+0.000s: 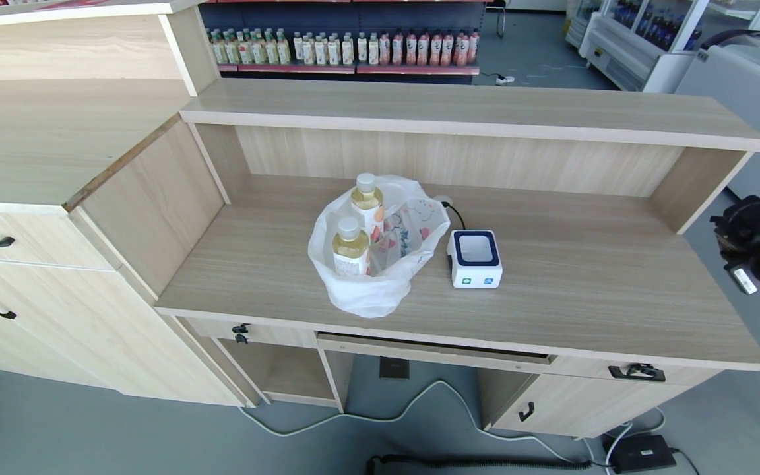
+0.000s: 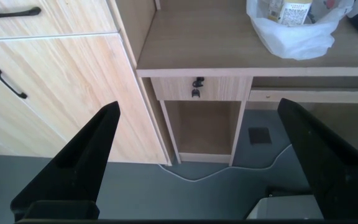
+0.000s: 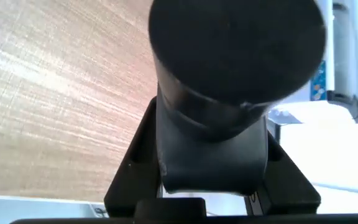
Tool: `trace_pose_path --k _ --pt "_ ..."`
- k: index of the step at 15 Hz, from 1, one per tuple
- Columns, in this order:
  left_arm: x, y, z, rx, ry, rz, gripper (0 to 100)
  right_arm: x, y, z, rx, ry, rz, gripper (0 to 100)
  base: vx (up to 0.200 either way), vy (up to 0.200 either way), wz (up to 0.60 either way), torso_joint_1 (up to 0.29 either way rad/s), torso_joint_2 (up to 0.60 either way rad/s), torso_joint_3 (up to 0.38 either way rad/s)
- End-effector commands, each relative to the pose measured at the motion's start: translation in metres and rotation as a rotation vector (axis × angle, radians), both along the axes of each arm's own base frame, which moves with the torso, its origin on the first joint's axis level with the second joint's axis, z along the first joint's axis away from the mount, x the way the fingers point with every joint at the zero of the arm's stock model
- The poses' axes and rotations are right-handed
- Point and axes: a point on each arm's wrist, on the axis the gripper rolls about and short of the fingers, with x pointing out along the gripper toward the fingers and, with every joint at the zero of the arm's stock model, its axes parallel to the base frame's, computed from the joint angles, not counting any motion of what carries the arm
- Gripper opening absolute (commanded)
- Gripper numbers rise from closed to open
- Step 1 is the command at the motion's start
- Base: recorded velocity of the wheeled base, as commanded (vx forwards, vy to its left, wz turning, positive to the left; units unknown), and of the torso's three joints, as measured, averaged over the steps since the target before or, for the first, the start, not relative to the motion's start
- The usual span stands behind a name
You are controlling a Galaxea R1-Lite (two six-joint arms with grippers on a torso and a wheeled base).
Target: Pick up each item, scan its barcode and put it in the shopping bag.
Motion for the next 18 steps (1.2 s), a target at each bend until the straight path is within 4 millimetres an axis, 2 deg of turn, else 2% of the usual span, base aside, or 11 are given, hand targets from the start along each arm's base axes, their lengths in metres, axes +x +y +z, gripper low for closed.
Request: trace_pose_path --k 1,2,3,5,7,9,12,14,16,18 --pt "0.0 0.0 0.0 0.0 -0.001 0.0 100 -0.126 0.05 0.045 -0.382 -0.068 0.155 0 0.0 0.0 0.0 0.0 0.0 0.0" --pt "0.0 0.0 0.0 0.0 -0.001 0.0 100 -0.134 0.064 0.05 -0.447 -0.1 0.269 0 0.0 0.0 0.0 0.0 0.0 0.0" --pt "0.0 0.0 0.0 0.0 -0.001 0.0 100 -0.138 0.099 0.057 -0.595 -0.161 0.514 0 0.0 0.0 0.0 0.0 0.0 0.0" --pt "0.0 0.0 0.0 0.0 -0.001 0.0 100 -0.146 0.15 0.073 -0.938 -0.308 0.74 0 0.0 0.0 0.0 0.0 0.0 0.0" --pt "0.0 0.0 0.0 0.0 -0.001 0.0 100 -0.161 0.186 0.092 -1.324 -0.526 0.825 0 0.0 0.0 0.0 0.0 0.0 0.0" --pt "0.0 0.0 0.0 0.0 -0.001 0.0 100 -0.167 0.214 0.089 -1.524 -0.669 0.917 0 0.0 0.0 0.0 0.0 0.0 0.0" --pt "0.0 0.0 0.0 0.0 -0.001 0.0 100 -0.16 0.258 0.075 -1.583 -0.808 1.102 0 0.0 0.0 0.0 0.0 0.0 0.0" --pt "0.0 0.0 0.0 0.0 -0.001 0.0 100 -0.159 0.275 0.065 -1.563 -0.836 1.196 0 0.0 0.0 0.0 0.0 0.0 0.0" --pt "0.0 0.0 0.0 0.0 -0.001 0.0 100 -0.172 0.292 0.065 -1.488 -0.925 1.302 0 0.0 0.0 0.0 0.0 0.0 0.0" --pt "0.0 0.0 0.0 0.0 -0.001 0.0 100 -0.185 0.3 0.071 -1.464 -1.019 1.341 0 0.0 0.0 0.0 0.0 0.0 0.0"
